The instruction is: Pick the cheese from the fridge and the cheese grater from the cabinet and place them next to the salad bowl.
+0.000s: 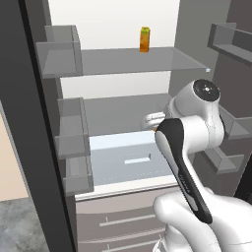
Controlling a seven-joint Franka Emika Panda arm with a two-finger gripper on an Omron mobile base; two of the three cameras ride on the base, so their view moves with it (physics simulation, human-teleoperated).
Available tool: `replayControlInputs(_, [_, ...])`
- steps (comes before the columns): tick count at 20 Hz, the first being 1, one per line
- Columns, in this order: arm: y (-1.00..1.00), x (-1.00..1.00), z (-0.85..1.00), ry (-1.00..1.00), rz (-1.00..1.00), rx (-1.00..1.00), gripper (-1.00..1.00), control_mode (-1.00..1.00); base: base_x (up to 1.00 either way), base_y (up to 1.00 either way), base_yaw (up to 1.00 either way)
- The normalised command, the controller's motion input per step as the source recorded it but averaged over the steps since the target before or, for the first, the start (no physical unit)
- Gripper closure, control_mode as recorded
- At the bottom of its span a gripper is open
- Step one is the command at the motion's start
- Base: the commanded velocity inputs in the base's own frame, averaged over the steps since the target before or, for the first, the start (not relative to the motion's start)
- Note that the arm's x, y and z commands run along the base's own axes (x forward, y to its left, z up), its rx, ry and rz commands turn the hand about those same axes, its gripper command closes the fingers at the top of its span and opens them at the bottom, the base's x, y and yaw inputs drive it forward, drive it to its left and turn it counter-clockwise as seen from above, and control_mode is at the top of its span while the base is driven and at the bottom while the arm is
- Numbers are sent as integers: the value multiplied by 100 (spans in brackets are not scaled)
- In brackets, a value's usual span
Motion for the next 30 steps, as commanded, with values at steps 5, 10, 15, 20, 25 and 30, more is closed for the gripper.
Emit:
replayControlInputs(5, [0, 0, 0, 0, 0, 0, 100, -100, 0, 0, 0])
replayControlInputs(10, [0, 0, 0, 0, 0, 0, 100, 100, 0, 0, 0])
replayControlInputs(15, [0, 0, 0, 0, 0, 0, 100, 100, -1, 0, 0])
replayControlInputs(20, [0, 0, 0, 0, 0, 0, 100, 100, -44, -1, 0])
replayControlInputs(25, [0, 0, 0, 0, 0, 0, 100, 100, -69, 0, 0])
replayControlInputs(30, [0, 0, 0, 0, 0, 0, 100, 100, -67, -1, 0])
